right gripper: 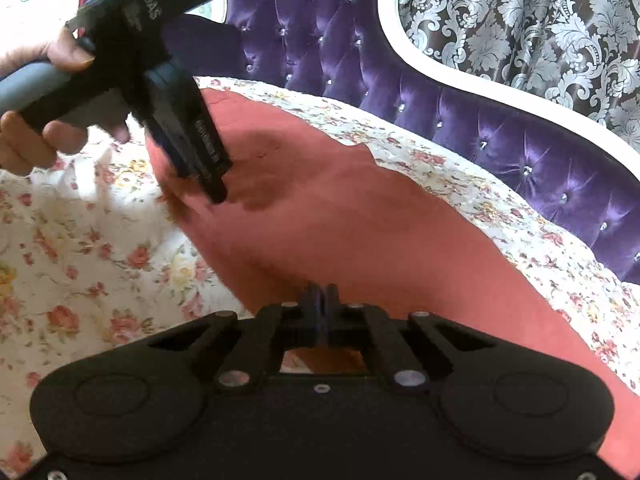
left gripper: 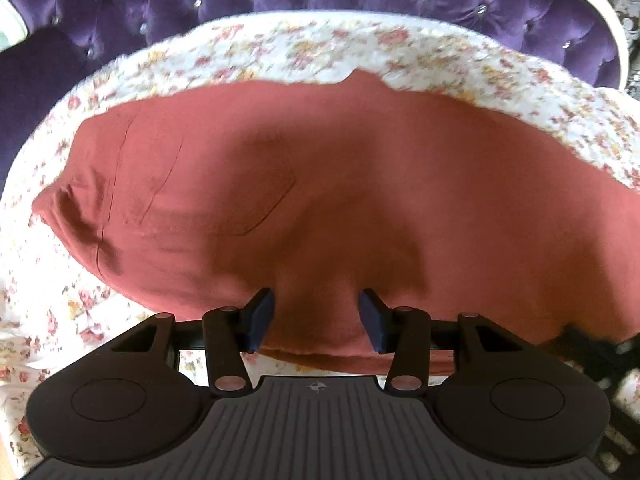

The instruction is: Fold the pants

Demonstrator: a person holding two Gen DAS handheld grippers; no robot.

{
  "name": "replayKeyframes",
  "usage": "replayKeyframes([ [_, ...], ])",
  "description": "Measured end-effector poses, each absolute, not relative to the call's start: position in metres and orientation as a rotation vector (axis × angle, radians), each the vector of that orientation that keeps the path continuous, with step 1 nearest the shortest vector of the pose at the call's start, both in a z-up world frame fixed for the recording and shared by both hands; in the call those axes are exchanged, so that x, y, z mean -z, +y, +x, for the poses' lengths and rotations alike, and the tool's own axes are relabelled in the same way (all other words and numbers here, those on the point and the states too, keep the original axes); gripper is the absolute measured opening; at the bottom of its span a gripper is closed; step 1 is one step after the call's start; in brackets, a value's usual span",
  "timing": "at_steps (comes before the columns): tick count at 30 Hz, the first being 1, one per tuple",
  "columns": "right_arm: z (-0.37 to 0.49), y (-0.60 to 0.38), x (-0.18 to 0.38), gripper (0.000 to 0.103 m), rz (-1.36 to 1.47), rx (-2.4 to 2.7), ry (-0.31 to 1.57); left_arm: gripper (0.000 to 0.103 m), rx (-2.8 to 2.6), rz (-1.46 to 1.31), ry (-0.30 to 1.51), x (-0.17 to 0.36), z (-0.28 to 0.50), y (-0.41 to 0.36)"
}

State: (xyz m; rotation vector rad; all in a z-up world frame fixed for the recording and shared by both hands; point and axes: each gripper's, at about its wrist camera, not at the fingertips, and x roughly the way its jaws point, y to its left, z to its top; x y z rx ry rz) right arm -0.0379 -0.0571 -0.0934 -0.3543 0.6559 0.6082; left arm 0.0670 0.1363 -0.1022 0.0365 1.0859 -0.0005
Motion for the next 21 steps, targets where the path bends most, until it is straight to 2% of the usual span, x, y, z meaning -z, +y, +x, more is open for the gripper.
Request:
replayKeyframes([
  [3, -0.037, -0.061, 0.105, 0.008, -0.340, -0.618, 0.700, 0.046, 0.023, 0.073, 1.085, 0.105, 0.067, 0.119],
  [5, -0.036, -0.084, 0.091, 0.010, -0.207, -0.614, 0.705, 0.046, 0.016, 0.104, 1.085, 0.108, 0.065, 0.107],
  [8, -0.038, -0.142, 0.071, 0.031, -0.022, -0.481, 0.694, 0.046, 0.042, 0.102, 1.067, 0.104, 0.062, 0.090],
  [14, -0.050, -0.289, 0.056, 0.034, 0.201, 0.029, 0.733, 0.046, 0.143, 0.114, 1.013, 0.093, 0.065, 0.031],
  [17, -0.064, -0.357, 0.064, 0.039, 0.306, 0.271, 0.759, 0.046, 0.194, 0.155, 0.997, 0.096, 0.067, -0.006],
  [21, -0.080, -0.426, 0.081, 0.039, 0.526, 0.418, 0.802, 0.046, 0.249, 0.223, 0.990, 0.109, 0.065, -0.046],
])
